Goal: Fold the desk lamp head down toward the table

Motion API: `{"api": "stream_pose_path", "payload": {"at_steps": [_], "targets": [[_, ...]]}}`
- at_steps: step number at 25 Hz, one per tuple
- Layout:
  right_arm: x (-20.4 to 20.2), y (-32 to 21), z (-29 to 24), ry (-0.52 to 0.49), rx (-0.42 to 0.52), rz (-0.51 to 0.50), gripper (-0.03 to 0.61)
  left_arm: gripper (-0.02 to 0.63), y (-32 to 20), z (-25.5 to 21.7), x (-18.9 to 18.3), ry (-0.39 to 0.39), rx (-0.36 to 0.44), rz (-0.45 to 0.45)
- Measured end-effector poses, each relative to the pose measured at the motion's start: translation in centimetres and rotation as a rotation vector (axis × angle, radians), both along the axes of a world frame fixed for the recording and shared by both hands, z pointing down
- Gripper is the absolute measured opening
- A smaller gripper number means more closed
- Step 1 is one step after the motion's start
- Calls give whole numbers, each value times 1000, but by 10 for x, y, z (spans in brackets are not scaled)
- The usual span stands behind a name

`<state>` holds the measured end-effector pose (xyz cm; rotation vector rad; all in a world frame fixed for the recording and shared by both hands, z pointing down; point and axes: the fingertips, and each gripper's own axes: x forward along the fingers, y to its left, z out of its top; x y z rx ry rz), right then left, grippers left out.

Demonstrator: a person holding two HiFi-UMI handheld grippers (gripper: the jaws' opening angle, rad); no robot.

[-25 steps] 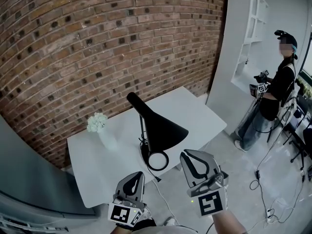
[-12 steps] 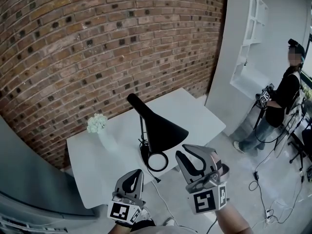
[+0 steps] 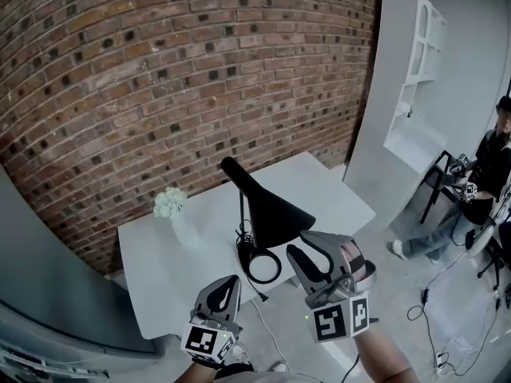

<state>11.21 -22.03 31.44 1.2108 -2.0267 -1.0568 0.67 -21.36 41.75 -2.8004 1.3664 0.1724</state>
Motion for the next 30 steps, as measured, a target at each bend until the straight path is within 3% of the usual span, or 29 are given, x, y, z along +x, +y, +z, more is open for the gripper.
{"api": "stream_pose_path", "payload": {"at_steps": [16, 30], "targets": [[-19, -16, 18, 256, -11, -43, 187, 8, -1, 8, -10, 27, -23, -23], [-19, -13, 58, 261, -146, -89, 192, 8, -9, 11, -4, 17, -41, -11]]}}
